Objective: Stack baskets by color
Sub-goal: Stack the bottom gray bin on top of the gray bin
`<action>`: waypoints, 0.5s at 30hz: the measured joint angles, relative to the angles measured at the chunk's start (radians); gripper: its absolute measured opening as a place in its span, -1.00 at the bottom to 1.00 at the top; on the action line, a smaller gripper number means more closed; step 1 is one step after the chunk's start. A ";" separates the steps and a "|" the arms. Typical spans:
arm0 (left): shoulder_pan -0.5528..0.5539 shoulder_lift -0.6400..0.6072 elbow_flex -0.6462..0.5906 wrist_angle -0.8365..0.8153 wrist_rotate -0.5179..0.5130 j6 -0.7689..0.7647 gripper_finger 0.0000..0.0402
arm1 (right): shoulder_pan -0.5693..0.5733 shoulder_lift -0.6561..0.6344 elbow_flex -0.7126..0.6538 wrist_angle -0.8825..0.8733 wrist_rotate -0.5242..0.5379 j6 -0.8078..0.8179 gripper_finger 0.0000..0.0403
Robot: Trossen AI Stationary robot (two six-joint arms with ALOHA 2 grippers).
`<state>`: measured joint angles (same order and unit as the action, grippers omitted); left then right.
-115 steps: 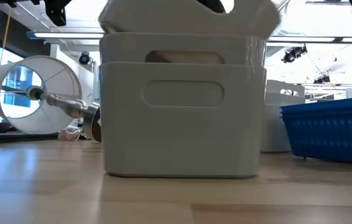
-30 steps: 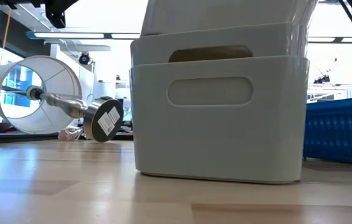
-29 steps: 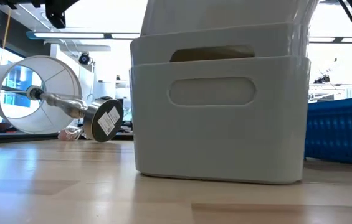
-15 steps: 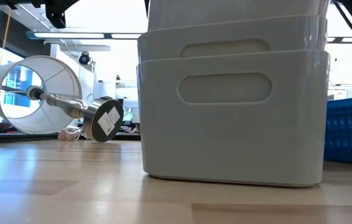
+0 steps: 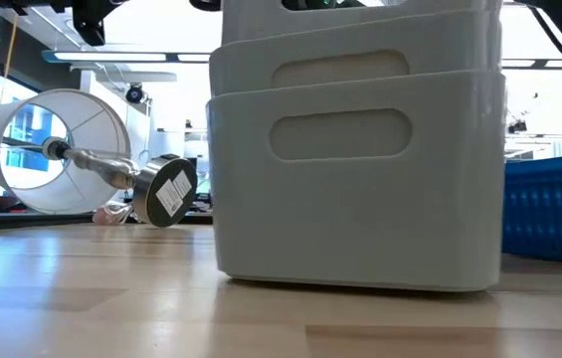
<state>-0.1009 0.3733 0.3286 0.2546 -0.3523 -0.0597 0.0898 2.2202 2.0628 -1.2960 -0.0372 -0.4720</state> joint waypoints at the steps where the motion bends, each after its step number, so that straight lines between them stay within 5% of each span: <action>1: 0.000 0.000 0.000 0.000 0.000 0.000 -0.09 | 0.000 0.001 0.000 0.002 0.000 0.010 -1.00; 8: 0.000 0.000 0.000 0.000 0.000 0.000 -0.09 | 0.007 0.001 -0.001 0.019 0.018 0.038 -0.95; 15: 0.000 0.000 0.000 0.000 0.000 0.000 -0.09 | 0.013 0.006 -0.005 0.035 0.098 0.052 -0.47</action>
<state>-0.1006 0.3733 0.3286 0.2546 -0.3523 -0.0597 0.1028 2.2267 2.0578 -1.2614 0.0613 -0.4201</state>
